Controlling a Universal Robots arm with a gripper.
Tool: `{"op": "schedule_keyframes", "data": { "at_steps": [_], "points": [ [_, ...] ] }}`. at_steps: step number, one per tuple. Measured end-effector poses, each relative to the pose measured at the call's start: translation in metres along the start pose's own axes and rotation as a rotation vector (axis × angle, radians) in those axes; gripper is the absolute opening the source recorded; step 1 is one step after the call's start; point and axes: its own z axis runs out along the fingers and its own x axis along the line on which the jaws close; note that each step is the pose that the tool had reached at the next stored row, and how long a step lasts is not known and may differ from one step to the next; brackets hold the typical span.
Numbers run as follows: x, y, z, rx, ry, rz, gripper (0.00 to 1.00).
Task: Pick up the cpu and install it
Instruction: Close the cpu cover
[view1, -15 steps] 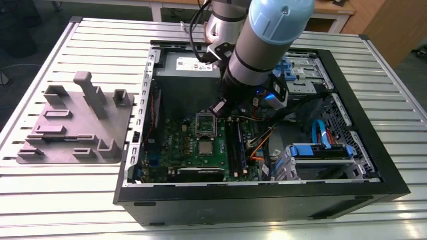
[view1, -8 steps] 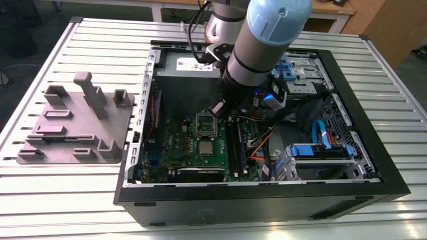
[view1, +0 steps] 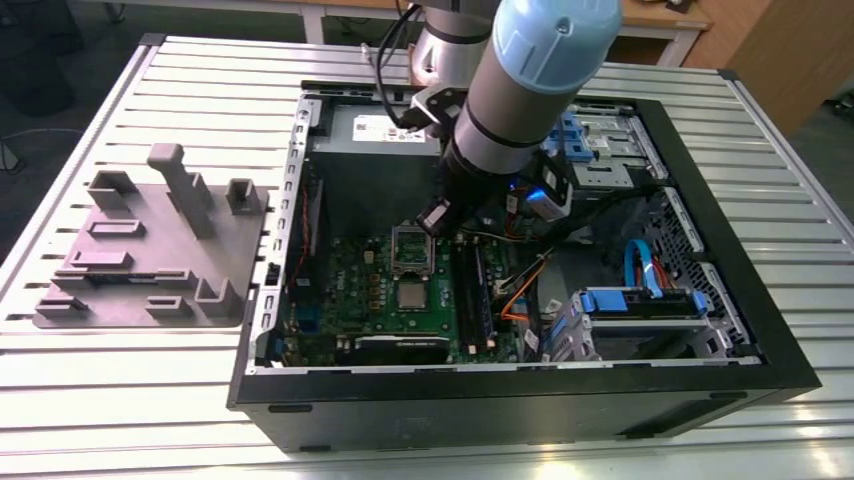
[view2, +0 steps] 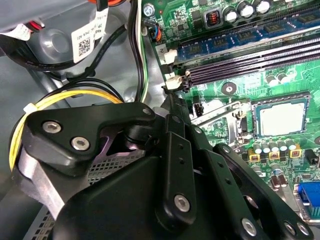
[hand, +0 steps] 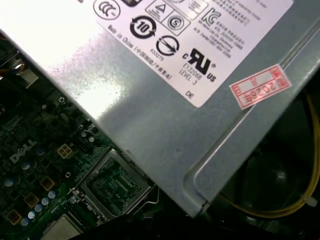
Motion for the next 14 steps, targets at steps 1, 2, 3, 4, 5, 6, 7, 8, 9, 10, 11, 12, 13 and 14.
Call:
{"op": "schedule_keyframes", "data": {
  "at_steps": [1, 2, 3, 4, 5, 6, 7, 8, 9, 10, 11, 12, 13, 14],
  "points": [
    [0.0003, 0.0002, 0.0000, 0.0030, 0.0027, 0.000, 0.10],
    [0.0005, 0.0004, 0.0000, 0.0057, 0.0052, 0.000, 0.10],
    [0.0007, 0.0006, 0.0000, 0.0075, 0.0069, 0.000, 0.10],
    [0.0009, 0.0008, -0.0003, 0.0082, 0.0077, 0.000, 0.10],
    [0.0010, 0.0009, -0.0004, 0.0086, 0.0080, 0.000, 0.10],
    [0.0011, 0.0011, -0.0008, 0.0090, 0.0085, 0.000, 0.10],
    [0.0013, 0.0013, -0.0012, 0.0092, 0.0087, 0.000, 0.10],
    [0.0014, 0.0015, -0.0015, 0.0092, 0.0085, 0.000, 0.10],
    [0.0015, 0.0017, -0.0020, 0.0094, 0.0087, 0.000, 0.10],
    [0.0016, 0.0019, -0.0023, 0.0100, 0.0091, 0.000, 0.10],
    [0.0017, 0.0021, -0.0026, 0.0111, 0.0101, 0.000, 0.10],
    [0.0019, 0.0023, -0.0030, 0.0123, 0.0112, 0.001, 0.10],
    [0.0019, 0.0025, -0.0033, 0.0138, 0.0125, 0.001, 0.10],
    [0.0020, 0.0026, -0.0036, 0.0156, 0.0142, 0.001, 0.10]
  ]
}}
